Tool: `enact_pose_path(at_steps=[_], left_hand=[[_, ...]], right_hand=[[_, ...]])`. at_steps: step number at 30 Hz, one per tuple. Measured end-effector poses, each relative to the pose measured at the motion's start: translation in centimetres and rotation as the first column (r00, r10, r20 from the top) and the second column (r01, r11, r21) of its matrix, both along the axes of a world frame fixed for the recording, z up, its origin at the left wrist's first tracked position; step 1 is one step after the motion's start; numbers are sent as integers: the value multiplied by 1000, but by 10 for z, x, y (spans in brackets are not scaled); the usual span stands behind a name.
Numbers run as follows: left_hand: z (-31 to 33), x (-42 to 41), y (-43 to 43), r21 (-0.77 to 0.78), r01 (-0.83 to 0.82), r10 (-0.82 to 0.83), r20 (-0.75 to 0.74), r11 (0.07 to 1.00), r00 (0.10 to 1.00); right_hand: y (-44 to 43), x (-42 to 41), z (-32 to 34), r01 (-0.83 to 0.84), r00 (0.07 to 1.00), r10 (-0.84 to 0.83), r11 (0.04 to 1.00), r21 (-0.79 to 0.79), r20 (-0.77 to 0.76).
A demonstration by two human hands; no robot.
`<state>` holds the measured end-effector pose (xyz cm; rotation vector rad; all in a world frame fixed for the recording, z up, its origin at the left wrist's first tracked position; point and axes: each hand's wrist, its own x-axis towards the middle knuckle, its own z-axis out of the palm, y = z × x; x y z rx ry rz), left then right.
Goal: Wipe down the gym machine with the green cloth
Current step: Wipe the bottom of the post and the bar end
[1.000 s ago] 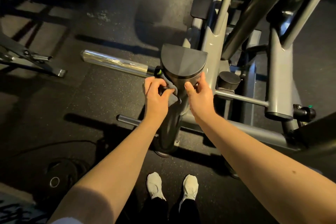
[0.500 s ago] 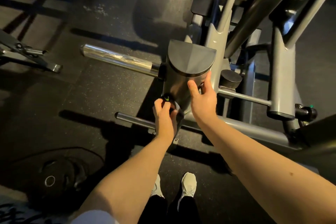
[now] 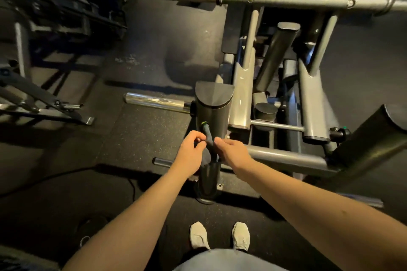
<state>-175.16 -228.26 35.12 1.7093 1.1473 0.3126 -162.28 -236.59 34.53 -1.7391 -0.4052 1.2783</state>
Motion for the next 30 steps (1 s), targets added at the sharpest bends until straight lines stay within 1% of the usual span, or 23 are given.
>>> enact_pose_path(at_steps=[2, 5, 6, 9, 12, 14, 19, 25, 27, 30], left_hand=[[17, -2, -11, 6, 28, -28, 6, 1000, 1000], [35, -3, -26, 35, 21, -22, 11, 999, 1000], [39, -3, -31, 42, 13, -13, 11, 999, 1000], [46, -4, -40, 31, -32, 32, 24, 999, 999], [48, -6, -48, 47, -66, 67, -8, 997, 998], [48, -7, -54, 29, -93, 94, -38, 995, 995], [48, -8, -65, -19, -153, 151, -83, 988, 985], [48, -10, -63, -22, -123, 119, -131, 992, 984], [47, -13, -59, -25, -118, 113, -134, 993, 984], [43, -20, -44, -31, -120, 114, -132, 992, 985]], right_hand=[[-17, -6, 8, -38, 999, 40, 997, 60, -31], [-35, -11, 23, -27, 994, 39, 992, 122, -102], [-40, -10, 25, -33, 994, 47, 990, 135, -95], [-47, -3, 30, -100, 995, 99, 983, 151, 15], [-54, 7, 37, -156, 983, 142, 979, 131, 113], [-58, 11, 36, -193, 974, 175, 974, 116, 146], [-66, 19, 27, -140, 968, 108, 981, 132, 225], [-65, 23, 23, -162, 974, 127, 969, 187, 188], [-58, 20, 21, -164, 975, 129, 967, 193, 182], [-41, 14, 19, -159, 982, 135, 969, 188, 134]])
